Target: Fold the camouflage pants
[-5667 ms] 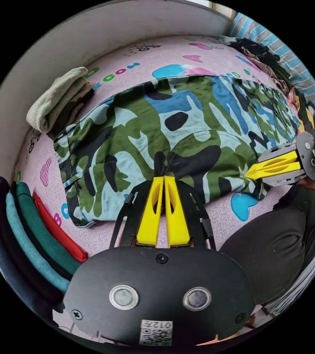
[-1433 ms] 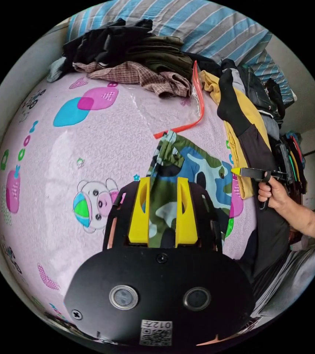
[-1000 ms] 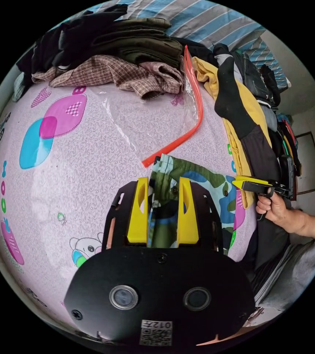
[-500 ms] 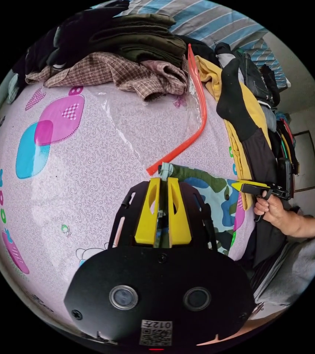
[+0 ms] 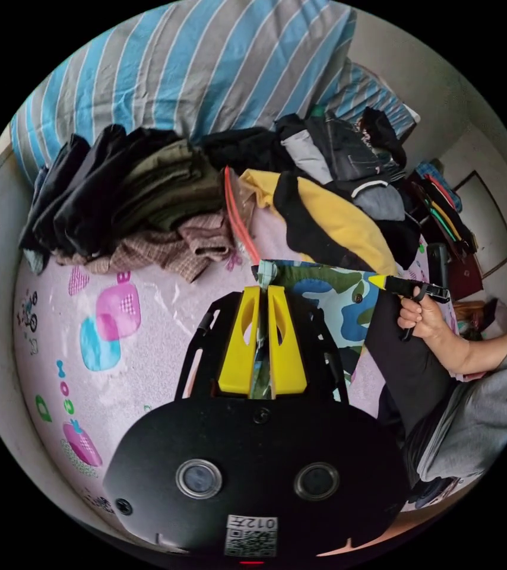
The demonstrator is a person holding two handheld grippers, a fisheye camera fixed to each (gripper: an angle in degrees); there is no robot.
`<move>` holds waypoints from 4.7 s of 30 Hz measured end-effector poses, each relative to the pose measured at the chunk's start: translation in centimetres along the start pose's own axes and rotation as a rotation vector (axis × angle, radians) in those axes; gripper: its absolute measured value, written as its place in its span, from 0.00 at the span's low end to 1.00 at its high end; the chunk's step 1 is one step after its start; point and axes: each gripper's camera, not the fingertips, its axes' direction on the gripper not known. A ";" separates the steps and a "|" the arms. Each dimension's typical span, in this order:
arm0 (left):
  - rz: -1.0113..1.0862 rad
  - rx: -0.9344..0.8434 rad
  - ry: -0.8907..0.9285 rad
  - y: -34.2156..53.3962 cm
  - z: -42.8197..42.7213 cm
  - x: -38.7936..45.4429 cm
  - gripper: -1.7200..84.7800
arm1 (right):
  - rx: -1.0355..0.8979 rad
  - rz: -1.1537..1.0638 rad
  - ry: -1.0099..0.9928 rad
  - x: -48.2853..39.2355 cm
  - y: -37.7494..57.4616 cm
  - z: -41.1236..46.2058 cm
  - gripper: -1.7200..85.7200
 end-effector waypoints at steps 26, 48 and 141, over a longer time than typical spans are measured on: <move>0.004 0.191 -0.236 41.6 -37.4 11.0 0.03 | -0.379 -0.629 -0.607 -39.7 25.8 1.5 0.01; -0.417 0.162 -0.219 85.0 -31.7 7.0 0.02 | -0.899 -1.063 -0.470 -52.8 63.6 30.7 0.01; -0.390 0.034 -0.216 61.6 -3.5 30.2 0.02 | -1.017 -0.413 0.036 -16.6 30.5 50.2 0.13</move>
